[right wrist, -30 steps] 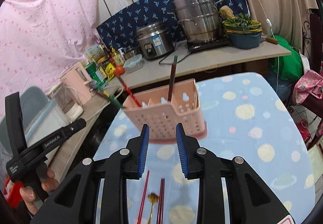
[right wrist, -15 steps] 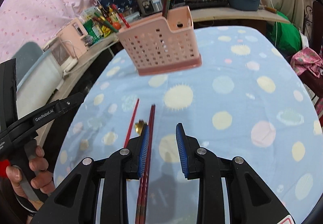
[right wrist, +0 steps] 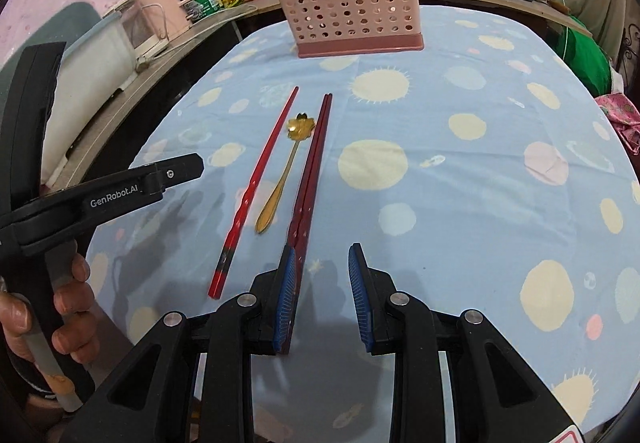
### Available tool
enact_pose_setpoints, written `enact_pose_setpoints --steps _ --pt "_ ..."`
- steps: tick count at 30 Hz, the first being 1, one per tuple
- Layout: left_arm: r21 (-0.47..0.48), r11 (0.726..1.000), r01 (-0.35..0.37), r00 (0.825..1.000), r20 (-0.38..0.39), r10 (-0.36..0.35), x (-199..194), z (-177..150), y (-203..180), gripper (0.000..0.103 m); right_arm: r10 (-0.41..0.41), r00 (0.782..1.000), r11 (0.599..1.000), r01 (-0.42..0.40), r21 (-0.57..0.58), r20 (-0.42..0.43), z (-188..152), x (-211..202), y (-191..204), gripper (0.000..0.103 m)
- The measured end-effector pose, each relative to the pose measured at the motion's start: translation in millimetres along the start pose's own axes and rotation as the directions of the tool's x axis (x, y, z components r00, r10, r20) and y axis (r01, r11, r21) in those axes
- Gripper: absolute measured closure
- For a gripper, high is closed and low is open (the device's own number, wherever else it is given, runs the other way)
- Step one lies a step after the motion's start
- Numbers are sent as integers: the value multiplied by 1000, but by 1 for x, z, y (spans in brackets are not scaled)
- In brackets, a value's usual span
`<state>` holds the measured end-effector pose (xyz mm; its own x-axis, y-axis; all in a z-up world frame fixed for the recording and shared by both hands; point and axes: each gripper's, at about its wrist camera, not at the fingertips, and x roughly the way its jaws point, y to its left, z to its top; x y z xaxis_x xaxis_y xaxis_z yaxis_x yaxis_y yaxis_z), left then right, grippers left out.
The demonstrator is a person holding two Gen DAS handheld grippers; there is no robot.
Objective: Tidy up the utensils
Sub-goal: 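Move both open tools back over the remaining chopsticks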
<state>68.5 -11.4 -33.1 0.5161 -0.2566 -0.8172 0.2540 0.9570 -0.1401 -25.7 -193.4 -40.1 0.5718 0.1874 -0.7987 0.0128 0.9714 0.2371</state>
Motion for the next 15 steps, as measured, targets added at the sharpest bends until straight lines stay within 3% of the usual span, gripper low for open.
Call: enact_pose_setpoints --steps 15 --pt "23 1000 19 998 -60 -18 4 -25 -9 60 -22 999 999 21 -40 -27 -12 9 6 76"
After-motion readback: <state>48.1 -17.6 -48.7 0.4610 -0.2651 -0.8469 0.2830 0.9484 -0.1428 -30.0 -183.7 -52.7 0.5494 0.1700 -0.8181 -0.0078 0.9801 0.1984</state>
